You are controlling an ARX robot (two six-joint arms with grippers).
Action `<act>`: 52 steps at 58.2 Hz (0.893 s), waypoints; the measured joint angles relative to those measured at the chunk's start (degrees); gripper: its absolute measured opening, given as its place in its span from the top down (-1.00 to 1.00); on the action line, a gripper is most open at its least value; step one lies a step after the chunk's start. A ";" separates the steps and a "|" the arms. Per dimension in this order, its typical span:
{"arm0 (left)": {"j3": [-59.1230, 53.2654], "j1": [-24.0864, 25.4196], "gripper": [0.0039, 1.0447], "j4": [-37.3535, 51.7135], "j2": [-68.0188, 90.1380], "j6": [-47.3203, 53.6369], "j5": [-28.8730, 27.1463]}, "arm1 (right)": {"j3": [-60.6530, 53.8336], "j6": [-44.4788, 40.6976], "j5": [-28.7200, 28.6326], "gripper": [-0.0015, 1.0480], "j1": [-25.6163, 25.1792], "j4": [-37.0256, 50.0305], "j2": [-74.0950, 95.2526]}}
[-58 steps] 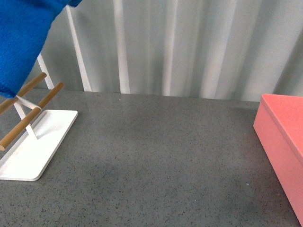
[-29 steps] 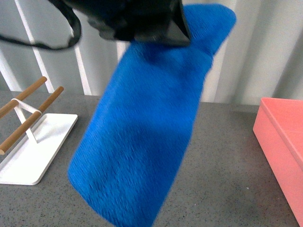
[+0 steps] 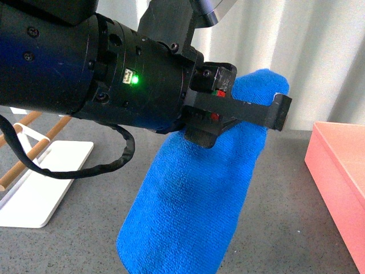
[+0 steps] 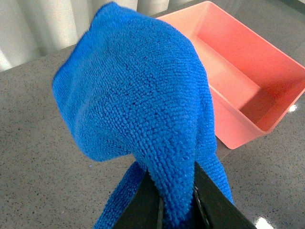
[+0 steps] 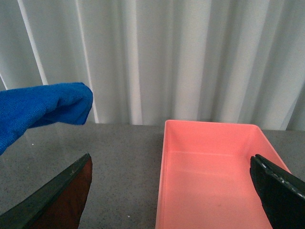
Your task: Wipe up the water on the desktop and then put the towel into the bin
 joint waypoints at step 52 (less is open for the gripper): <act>4.70 -1.60 0.89 -3.78 -0.90 -5.20 -2.93 | 10.38 13.81 -34.32 -0.87 9.70 57.11 79.14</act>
